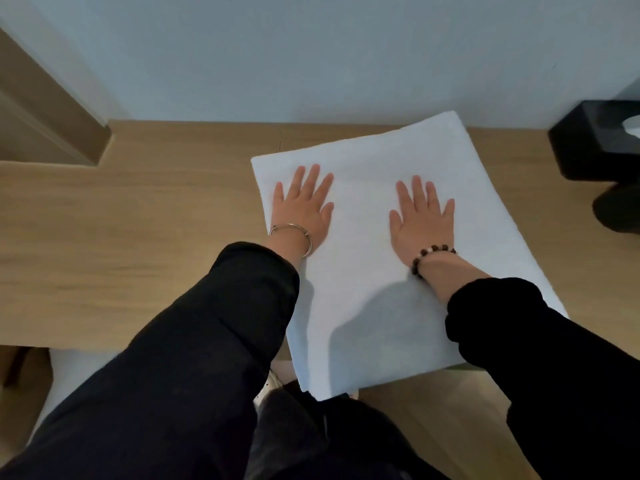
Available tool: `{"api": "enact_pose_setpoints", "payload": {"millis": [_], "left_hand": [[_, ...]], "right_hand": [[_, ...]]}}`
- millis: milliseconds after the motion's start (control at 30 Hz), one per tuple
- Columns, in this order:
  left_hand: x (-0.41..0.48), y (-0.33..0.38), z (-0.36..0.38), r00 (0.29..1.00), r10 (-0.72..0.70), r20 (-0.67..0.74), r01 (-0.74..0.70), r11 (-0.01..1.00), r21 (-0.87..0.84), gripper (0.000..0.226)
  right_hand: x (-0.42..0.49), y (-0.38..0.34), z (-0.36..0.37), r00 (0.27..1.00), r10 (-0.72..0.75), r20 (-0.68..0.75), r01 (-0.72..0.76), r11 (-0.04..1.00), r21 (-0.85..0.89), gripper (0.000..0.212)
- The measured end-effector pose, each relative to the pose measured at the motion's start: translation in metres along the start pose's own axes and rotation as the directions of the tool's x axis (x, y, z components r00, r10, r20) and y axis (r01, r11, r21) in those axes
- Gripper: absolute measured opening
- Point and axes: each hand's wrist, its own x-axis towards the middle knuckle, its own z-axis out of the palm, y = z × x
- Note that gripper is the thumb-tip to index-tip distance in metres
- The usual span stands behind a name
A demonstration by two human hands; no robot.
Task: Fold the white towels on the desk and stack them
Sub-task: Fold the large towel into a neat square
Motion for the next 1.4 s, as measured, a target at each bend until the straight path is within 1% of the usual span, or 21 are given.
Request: {"api": "enact_pose_setpoints", "payload": {"millis": [67,133,200,233,333,433,533,600,700,733,867,967,1033,1100,1167,1200,1233,1267,1300,1333,1400], "left_hand": [[0.007,-0.007,-0.006,1.000,0.020,0.022,-0.021,0.998,0.054,0.053],[0.017,-0.016,-0.015,0.999,0.005,0.051,-0.011,0.993,0.115,0.053],[0.024,-0.024,-0.027,0.995,-0.052,0.088,0.035,0.984,0.176,0.054],[0.025,-0.024,-0.032,0.991,-0.085,0.101,0.064,0.979,0.193,0.055],[0.005,-0.005,-0.038,0.988,-0.110,0.112,0.095,0.987,0.129,0.056],[-0.043,0.022,-0.028,0.990,-0.037,0.139,0.033,0.999,0.030,0.055],[-0.100,0.036,-0.003,0.989,-0.004,0.150,0.001,1.000,0.016,0.055],[-0.126,0.031,0.011,0.991,0.017,0.132,-0.020,1.000,0.023,0.055],[-0.130,0.015,0.020,0.997,-0.009,0.075,0.007,1.000,0.029,0.054],[-0.127,0.012,0.020,0.998,-0.018,0.067,0.015,0.999,0.034,0.054],[-0.114,0.007,0.020,0.999,-0.004,0.044,0.002,0.999,0.052,0.053],[-0.102,-0.002,0.012,0.996,0.022,0.084,-0.028,0.997,0.073,0.053],[-0.097,-0.011,0.003,0.993,0.024,0.114,-0.025,1.000,0.009,0.056],[-0.101,-0.025,-0.009,0.995,-0.037,0.089,0.053,0.983,-0.177,0.054],[-0.116,-0.044,-0.018,0.978,-0.205,0.048,0.205,0.878,-0.431,0.040],[-0.126,-0.053,-0.022,0.943,-0.318,0.094,0.313,0.758,-0.572,0.033],[-0.138,-0.058,-0.026,0.894,-0.397,0.206,0.422,0.594,-0.685,0.027],[-0.148,-0.061,-0.029,0.852,-0.410,0.325,0.498,0.444,-0.745,0.020],[-0.156,-0.062,-0.030,0.824,-0.381,0.419,0.548,0.352,-0.759,0.012],[-0.162,-0.061,-0.031,0.810,-0.347,0.472,0.576,0.321,-0.752,0.007],[-0.167,-0.056,-0.032,0.800,-0.336,0.496,0.594,0.335,-0.731,0.019]], "right_hand": [[0.000,-0.003,-0.008,0.996,-0.061,0.067,0.060,0.998,0.031,0.059],[-0.010,-0.003,-0.014,0.971,-0.213,0.108,0.205,0.975,0.085,0.059],[-0.034,-0.005,-0.010,0.936,-0.333,0.117,0.328,0.943,0.054,0.060],[-0.048,-0.007,-0.005,0.930,-0.348,0.122,0.349,0.937,0.014,0.059],[-0.071,-0.021,0.007,0.964,-0.254,0.081,0.258,0.965,-0.048,0.057],[-0.071,-0.036,0.006,0.988,-0.151,0.034,0.152,0.988,-0.029,0.055],[-0.081,-0.045,0.010,0.997,-0.067,0.024,0.067,0.998,0.011,0.056],[-0.093,-0.048,0.014,0.996,-0.092,0.013,0.091,0.995,0.032,0.057],[-0.107,-0.033,0.017,0.969,-0.248,0.009,0.248,0.969,-0.016,0.057],[-0.109,-0.023,0.017,0.964,-0.265,0.014,0.265,0.964,-0.032,0.057],[-0.115,0.005,0.013,0.987,-0.158,0.036,0.159,0.986,-0.054,0.057],[-0.114,-0.003,0.007,0.987,-0.152,0.059,0.154,0.988,-0.032,0.056],[-0.113,-0.011,0.003,0.984,-0.161,0.075,0.163,0.986,-0.016,0.056],[-0.114,-0.008,0.000,0.981,-0.176,0.083,0.174,0.984,0.029,0.056],[-0.117,0.007,-0.003,0.991,-0.126,0.037,0.123,0.989,0.082,0.055],[-0.118,0.017,-0.005,0.997,-0.073,0.003,0.072,0.991,0.114,0.054],[-0.118,0.026,-0.007,1.000,-0.012,-0.019,0.014,0.989,0.146,0.053],[-0.118,0.034,-0.008,0.999,0.041,-0.032,-0.035,0.987,0.157,0.053],[-0.118,0.039,-0.009,0.996,0.078,-0.045,-0.071,0.988,0.139,0.053],[-0.117,0.042,-0.010,0.993,0.106,-0.058,-0.099,0.989,0.108,0.053],[-0.116,0.044,-0.011,0.982,0.174,-0.078,-0.166,0.981,0.096,0.055]]}}
